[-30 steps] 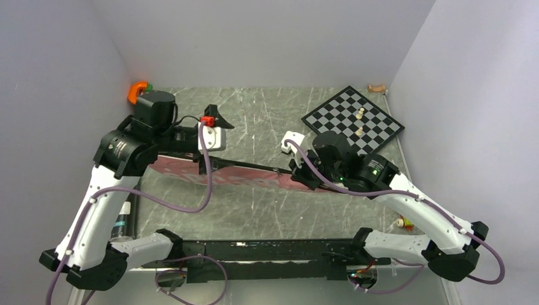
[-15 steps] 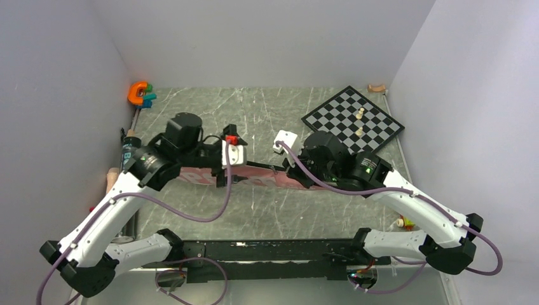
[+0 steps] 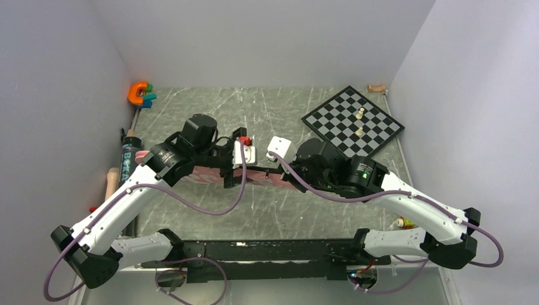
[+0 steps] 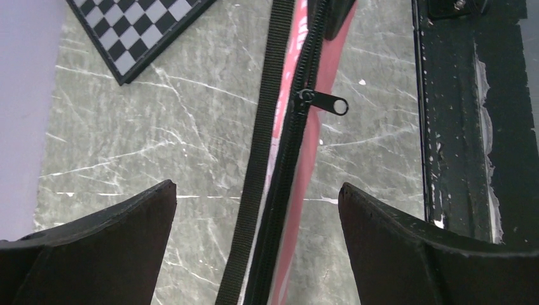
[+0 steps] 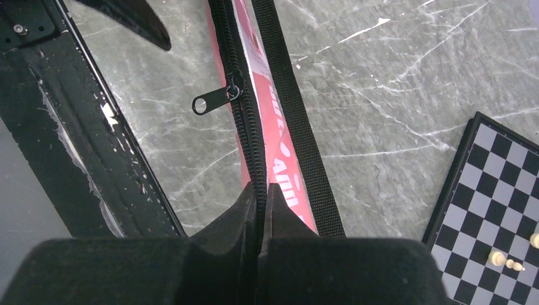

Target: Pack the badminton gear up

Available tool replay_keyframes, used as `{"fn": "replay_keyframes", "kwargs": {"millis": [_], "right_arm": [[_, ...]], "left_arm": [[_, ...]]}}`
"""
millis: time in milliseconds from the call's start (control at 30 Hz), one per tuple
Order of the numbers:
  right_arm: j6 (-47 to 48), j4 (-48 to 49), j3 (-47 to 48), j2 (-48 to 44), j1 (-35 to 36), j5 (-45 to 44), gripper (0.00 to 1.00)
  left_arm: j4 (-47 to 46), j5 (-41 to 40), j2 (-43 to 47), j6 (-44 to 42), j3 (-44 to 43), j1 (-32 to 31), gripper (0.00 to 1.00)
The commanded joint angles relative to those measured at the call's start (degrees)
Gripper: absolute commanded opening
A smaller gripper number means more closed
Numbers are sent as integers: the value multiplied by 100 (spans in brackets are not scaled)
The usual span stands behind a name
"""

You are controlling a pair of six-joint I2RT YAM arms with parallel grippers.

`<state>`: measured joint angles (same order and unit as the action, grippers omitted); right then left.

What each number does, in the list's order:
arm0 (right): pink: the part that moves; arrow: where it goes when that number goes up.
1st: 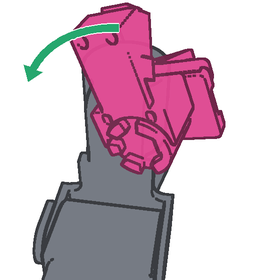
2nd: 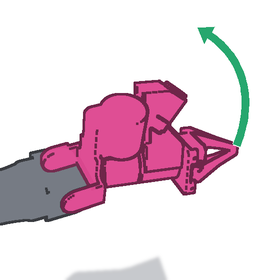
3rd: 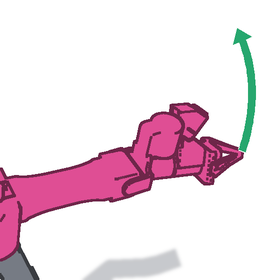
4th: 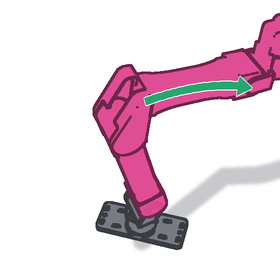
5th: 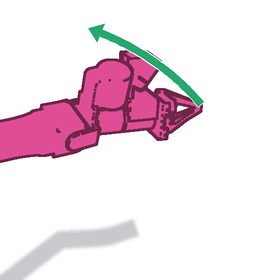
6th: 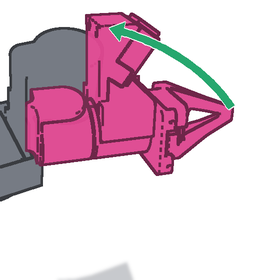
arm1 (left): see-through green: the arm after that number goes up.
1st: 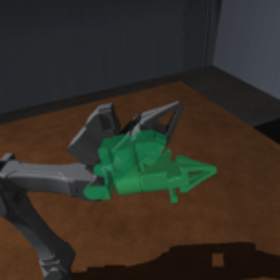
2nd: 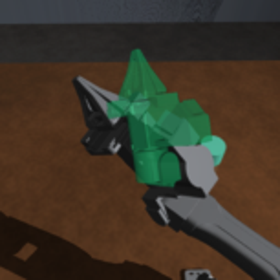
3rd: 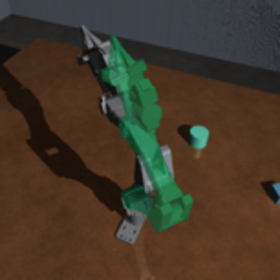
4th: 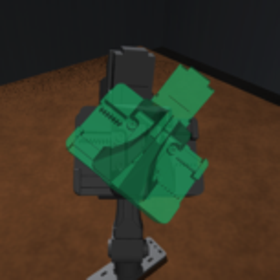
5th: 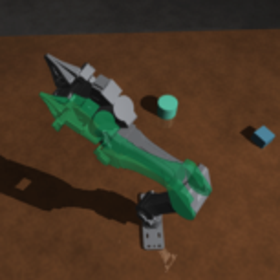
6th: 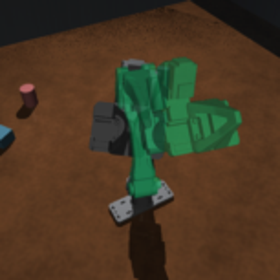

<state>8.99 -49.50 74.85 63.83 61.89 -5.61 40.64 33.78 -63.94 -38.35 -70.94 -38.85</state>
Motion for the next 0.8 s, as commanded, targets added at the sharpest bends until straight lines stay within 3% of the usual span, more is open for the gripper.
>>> {"fn": "replay_keyframes", "kwargs": {"millis": [0, 600, 767], "right_arm": [[-7, 921, 296, -47, 102, -248, 0], [50, 903, 457, 38, 512, -479, 0], [2, 923, 428, 105, 590, -527, 0]], "left_arm": [[91, 3, 27, -160, 163, -157, 99], [325, -297, 202, -439, 587, -197, 89], [208, -268, 88, -281, 193, -196, 84]]}}
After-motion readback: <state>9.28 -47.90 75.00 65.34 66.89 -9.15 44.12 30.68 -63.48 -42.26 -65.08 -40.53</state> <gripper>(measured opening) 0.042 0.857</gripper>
